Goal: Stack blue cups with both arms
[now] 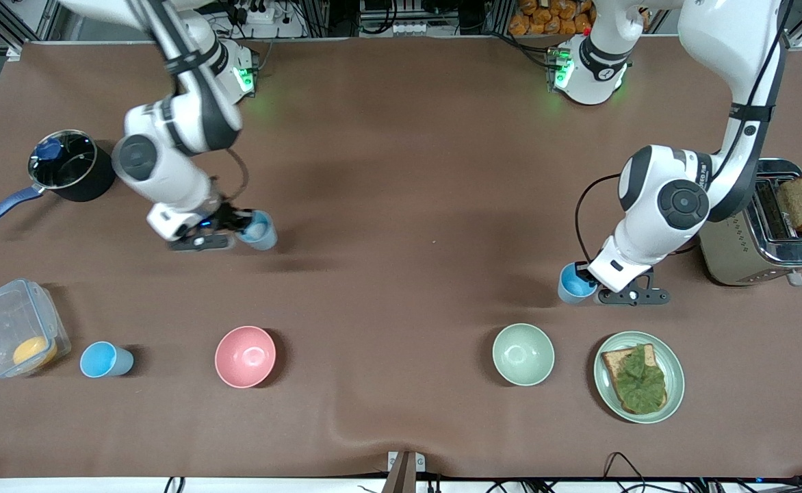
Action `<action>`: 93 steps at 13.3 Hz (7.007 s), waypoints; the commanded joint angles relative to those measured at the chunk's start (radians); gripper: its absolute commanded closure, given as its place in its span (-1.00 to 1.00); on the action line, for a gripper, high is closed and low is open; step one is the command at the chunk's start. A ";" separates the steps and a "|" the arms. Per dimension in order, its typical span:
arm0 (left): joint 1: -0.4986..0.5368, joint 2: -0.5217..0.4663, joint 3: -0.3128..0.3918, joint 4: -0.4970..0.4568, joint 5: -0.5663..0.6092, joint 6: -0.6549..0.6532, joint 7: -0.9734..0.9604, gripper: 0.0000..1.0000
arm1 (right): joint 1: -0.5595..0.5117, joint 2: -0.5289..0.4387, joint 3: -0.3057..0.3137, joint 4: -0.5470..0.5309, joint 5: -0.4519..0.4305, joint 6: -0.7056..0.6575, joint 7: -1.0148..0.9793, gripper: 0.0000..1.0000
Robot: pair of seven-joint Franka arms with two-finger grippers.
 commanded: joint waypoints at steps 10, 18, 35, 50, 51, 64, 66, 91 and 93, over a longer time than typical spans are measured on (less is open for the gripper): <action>-0.022 -0.010 -0.118 0.142 -0.024 -0.148 -0.182 1.00 | 0.453 0.297 -0.014 0.329 0.027 0.059 0.788 1.00; -0.154 0.014 -0.117 0.142 -0.014 -0.148 -0.423 1.00 | 0.436 0.286 -0.017 0.343 0.026 0.013 0.819 -1.00; -0.539 0.050 -0.117 0.225 -0.022 -0.160 -1.000 1.00 | -0.269 0.055 -0.021 0.741 0.030 -0.764 -0.136 -1.00; -0.594 0.191 -0.115 0.286 -0.007 -0.159 -1.069 0.70 | -0.328 0.010 -0.012 0.872 -0.059 -0.958 -0.235 -1.00; -0.588 0.192 -0.115 0.286 -0.005 -0.159 -1.061 -0.13 | -0.328 0.010 -0.013 0.873 -0.066 -0.958 -0.235 -1.00; -0.337 -0.062 -0.102 0.292 0.119 -0.287 -0.992 -1.00 | -0.288 0.013 -0.012 0.910 -0.112 -0.952 -0.226 -1.00; -0.270 -0.097 -0.100 0.294 0.122 -0.341 -0.881 -1.00 | -0.288 0.013 -0.012 0.910 -0.111 -0.952 -0.226 -1.00; 0.128 -0.361 0.003 0.424 -0.110 -0.858 0.118 -1.00 | -0.393 0.035 -0.018 0.910 -0.092 -0.912 -0.485 -1.00; 0.130 -0.361 0.004 0.426 -0.120 -0.858 0.117 -1.00 | -0.391 0.033 -0.017 0.909 -0.092 -0.917 -0.485 -1.00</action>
